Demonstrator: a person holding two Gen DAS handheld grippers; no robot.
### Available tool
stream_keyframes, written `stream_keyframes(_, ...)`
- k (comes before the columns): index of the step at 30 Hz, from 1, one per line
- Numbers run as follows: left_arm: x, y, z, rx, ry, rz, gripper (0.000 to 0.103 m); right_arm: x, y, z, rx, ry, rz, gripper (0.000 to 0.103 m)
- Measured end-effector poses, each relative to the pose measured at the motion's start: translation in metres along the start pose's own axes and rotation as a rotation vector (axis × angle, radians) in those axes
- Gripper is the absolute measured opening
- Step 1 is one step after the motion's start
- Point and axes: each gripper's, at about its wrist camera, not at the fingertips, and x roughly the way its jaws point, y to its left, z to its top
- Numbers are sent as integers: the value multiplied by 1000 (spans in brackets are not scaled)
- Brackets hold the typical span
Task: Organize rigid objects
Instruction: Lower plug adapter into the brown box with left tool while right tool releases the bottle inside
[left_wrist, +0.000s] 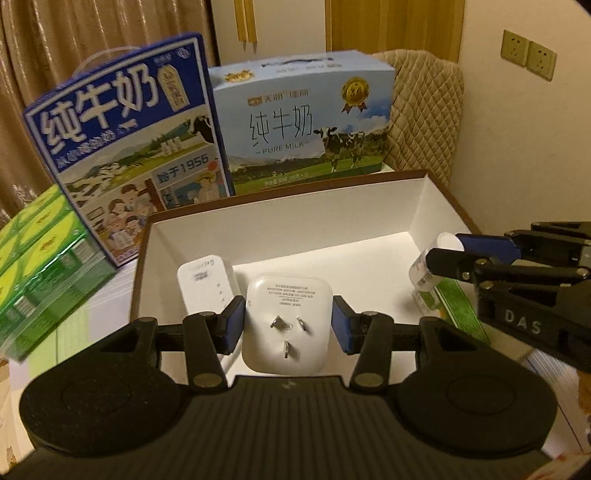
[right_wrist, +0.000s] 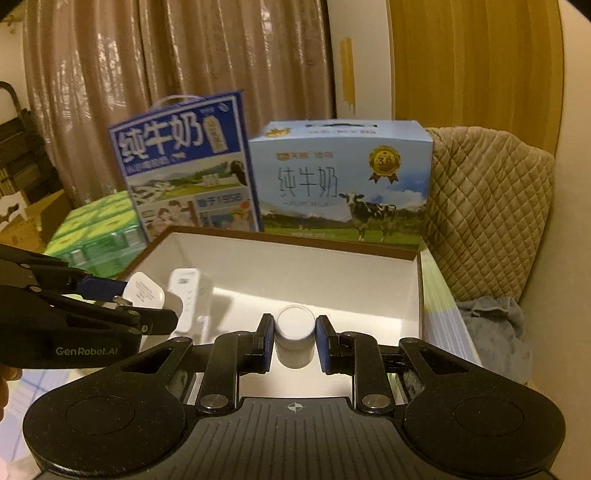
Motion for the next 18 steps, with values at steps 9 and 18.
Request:
stream_keyframes(9,62,7,23,25,69,-14,45,62,-22,14,64,47,-8,20)
stream_keyframes(18,110,8,36,49,112,-7,45,98,-33,23,70,75,-34,20)
